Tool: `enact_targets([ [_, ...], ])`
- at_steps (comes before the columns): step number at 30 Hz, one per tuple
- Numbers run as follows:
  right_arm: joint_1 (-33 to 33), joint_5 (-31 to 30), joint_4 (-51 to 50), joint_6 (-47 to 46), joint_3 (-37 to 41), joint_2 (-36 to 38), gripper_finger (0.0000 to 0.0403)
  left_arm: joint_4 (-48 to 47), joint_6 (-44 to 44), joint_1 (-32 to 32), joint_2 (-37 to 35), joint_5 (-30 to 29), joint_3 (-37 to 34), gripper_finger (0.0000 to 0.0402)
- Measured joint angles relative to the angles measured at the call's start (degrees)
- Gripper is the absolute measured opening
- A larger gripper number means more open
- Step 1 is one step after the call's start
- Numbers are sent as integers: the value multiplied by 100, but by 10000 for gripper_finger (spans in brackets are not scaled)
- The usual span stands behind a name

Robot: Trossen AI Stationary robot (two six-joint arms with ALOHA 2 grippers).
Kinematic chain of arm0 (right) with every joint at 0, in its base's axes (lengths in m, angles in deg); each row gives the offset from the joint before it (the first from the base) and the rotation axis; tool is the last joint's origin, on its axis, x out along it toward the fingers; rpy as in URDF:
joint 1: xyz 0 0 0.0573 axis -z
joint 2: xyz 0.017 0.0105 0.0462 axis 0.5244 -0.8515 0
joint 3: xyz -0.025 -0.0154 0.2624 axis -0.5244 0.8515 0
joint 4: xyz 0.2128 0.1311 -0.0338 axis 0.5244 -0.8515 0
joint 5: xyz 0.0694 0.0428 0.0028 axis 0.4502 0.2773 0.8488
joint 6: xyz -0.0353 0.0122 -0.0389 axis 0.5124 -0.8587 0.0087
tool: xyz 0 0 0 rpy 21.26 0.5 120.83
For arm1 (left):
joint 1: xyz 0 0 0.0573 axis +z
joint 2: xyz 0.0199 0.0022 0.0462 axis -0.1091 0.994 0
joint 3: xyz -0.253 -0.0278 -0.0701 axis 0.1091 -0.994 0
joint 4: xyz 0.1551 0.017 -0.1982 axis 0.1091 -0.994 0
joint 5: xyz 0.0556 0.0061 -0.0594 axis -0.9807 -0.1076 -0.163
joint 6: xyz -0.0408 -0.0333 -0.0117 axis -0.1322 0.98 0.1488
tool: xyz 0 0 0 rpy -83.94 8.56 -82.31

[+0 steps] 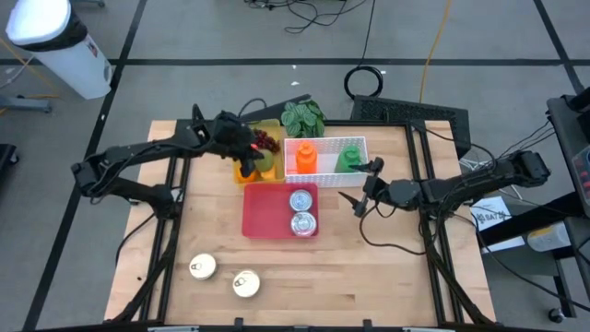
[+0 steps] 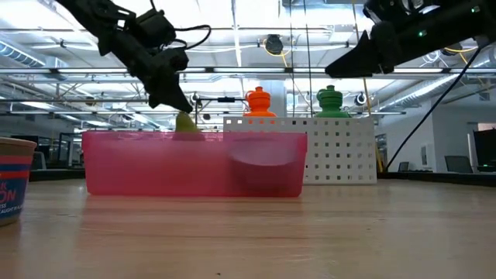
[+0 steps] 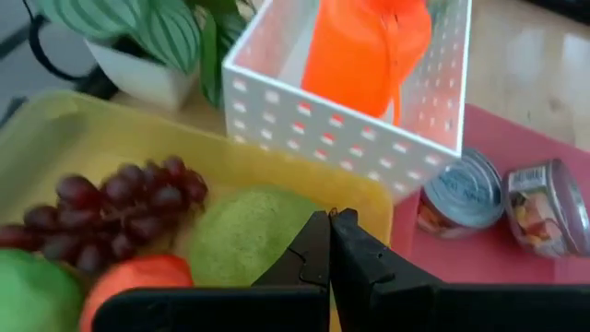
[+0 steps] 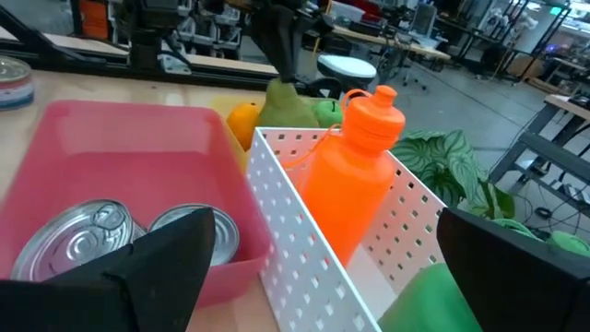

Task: Pick & Place Food Item
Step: Put the green pear in the yellow bin

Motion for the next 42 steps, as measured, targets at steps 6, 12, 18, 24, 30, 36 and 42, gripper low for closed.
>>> enact_targets([
  [6,19,3,-113,0,0,0,396,-522,165,-361,-18,-421,0,0],
  [12,25,2,-113,4,0,0,396,-295,164,-504,-256,-444,81,0],
  [18,30,2,-113,0,0,0,396,-367,191,-504,-302,-455,234,0],
  [24,30,2,-113,0,0,0,396,-1116,356,-504,-325,-889,262,0],
  [30,30,2,-113,0,0,0,396,-1441,453,-504,-323,-1154,262,0],
  [36,30,2,-113,0,0,0,396,-1519,462,-491,-323,-1289,262,0],
  [42,30,2,-113,0,0,0,396,-2024,510,-317,-323,-1546,264,0],
])
